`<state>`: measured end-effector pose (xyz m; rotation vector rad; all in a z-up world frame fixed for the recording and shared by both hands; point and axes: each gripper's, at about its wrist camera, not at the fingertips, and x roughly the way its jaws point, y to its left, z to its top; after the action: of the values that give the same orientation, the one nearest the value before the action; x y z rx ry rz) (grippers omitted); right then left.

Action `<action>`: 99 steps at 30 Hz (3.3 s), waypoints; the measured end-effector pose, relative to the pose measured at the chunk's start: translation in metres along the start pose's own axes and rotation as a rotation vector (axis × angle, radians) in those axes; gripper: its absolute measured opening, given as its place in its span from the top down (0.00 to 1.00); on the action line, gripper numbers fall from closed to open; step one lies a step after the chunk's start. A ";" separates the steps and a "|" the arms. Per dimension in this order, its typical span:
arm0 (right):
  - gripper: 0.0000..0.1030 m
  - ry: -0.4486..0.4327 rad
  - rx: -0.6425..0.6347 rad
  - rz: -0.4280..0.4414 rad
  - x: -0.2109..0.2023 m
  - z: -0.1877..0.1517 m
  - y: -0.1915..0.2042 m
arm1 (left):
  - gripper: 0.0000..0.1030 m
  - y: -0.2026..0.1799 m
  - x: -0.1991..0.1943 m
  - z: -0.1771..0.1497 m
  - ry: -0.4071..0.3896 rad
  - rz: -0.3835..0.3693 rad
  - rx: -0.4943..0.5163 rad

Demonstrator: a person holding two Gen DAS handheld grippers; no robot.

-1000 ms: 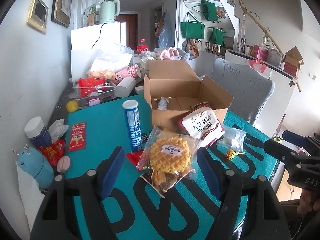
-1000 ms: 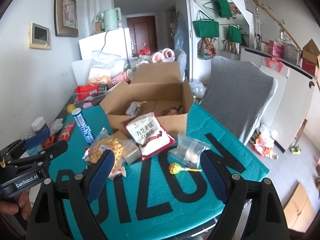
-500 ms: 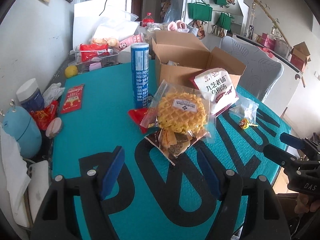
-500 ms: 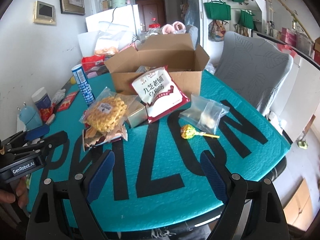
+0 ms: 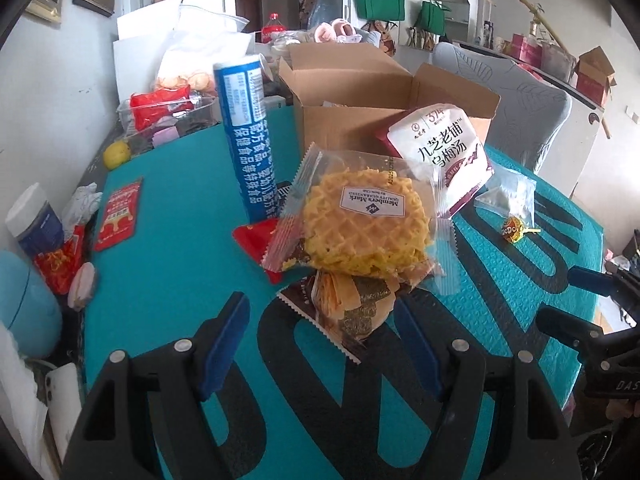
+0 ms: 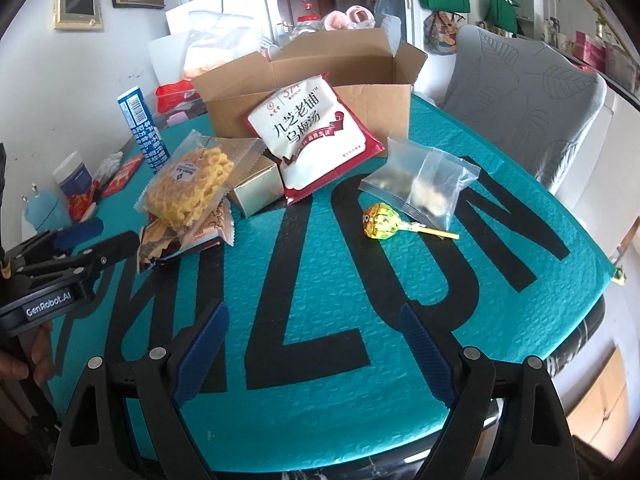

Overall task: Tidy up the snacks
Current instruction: 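Lower the left tool onto the seaweed cracker pack under the waffle, then grasp the seaweed cracker pack with the left tool and lift it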

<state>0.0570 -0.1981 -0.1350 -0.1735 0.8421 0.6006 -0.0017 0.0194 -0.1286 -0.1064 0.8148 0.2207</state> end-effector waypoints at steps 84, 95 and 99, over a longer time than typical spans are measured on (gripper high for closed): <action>0.16 -0.004 -0.036 -0.033 0.030 -0.006 -0.010 | 0.49 -0.053 0.019 -0.019 0.119 -0.109 0.098; 0.22 -0.062 -0.046 -0.080 0.027 -0.014 -0.006 | 0.49 -0.054 0.019 -0.020 0.092 -0.117 0.097; 0.22 -0.082 -0.023 -0.065 0.024 -0.015 -0.012 | 0.50 -0.051 0.017 -0.020 0.098 -0.123 0.072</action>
<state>0.0660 -0.2033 -0.1641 -0.1950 0.7482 0.5526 0.0081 -0.0313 -0.1541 -0.0996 0.9098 0.0699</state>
